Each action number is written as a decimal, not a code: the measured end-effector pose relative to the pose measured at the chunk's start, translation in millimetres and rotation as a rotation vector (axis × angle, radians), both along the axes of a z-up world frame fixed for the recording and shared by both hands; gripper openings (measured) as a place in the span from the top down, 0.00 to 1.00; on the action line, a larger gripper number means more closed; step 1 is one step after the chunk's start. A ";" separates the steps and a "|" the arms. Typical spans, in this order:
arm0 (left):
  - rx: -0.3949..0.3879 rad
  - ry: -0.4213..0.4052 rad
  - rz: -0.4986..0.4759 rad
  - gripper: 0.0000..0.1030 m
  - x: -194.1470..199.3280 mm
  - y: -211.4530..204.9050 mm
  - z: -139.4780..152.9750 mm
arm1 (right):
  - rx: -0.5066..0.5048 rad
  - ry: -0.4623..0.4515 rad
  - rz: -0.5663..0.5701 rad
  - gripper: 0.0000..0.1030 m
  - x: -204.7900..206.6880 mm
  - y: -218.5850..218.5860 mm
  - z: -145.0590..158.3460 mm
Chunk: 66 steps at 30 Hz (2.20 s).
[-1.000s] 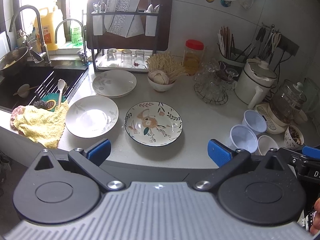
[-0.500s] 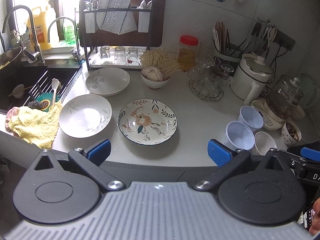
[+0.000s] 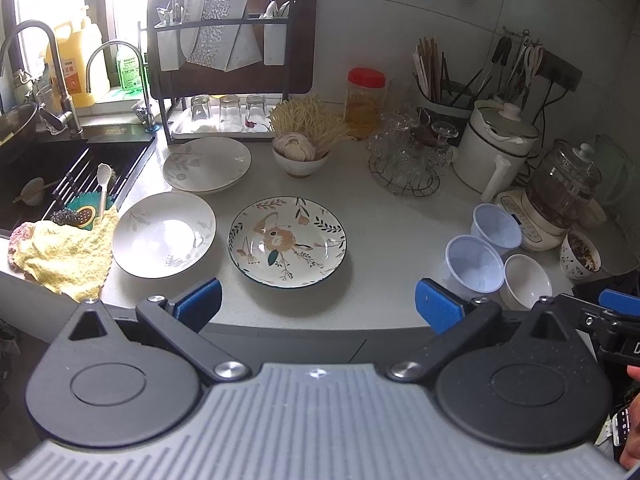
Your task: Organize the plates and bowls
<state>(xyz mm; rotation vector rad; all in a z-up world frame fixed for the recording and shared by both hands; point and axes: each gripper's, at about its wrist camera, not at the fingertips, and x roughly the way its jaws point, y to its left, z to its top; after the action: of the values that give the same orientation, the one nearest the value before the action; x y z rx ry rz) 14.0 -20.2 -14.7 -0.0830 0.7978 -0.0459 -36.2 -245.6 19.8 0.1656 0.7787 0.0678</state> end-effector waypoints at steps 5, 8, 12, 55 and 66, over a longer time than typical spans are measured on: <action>0.004 -0.024 -0.016 0.00 -6.9 -6.3 2.2 | 0.027 0.011 0.009 0.00 -2.3 -0.3 -1.5; 0.013 -0.015 -0.013 0.00 -10.3 -9.9 0.0 | 0.036 0.018 0.022 0.00 -4.1 1.4 -2.7; 0.016 -0.001 0.004 0.00 -15.6 -11.1 -3.4 | 0.041 0.014 0.023 0.00 -6.7 -0.4 -4.0; -0.049 0.052 -0.108 0.00 156.8 195.4 -22.0 | 0.080 0.007 -0.101 0.00 127.5 177.9 -10.6; -0.004 0.096 -0.119 0.00 195.2 300.4 -69.9 | 0.168 0.065 -0.067 0.03 183.0 250.8 -38.4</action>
<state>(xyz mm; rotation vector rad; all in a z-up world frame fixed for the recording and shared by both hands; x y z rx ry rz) 209.3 280.2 -84.6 -0.0412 0.8982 -0.1568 146.8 5.2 -18.6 0.3540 0.8319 0.0649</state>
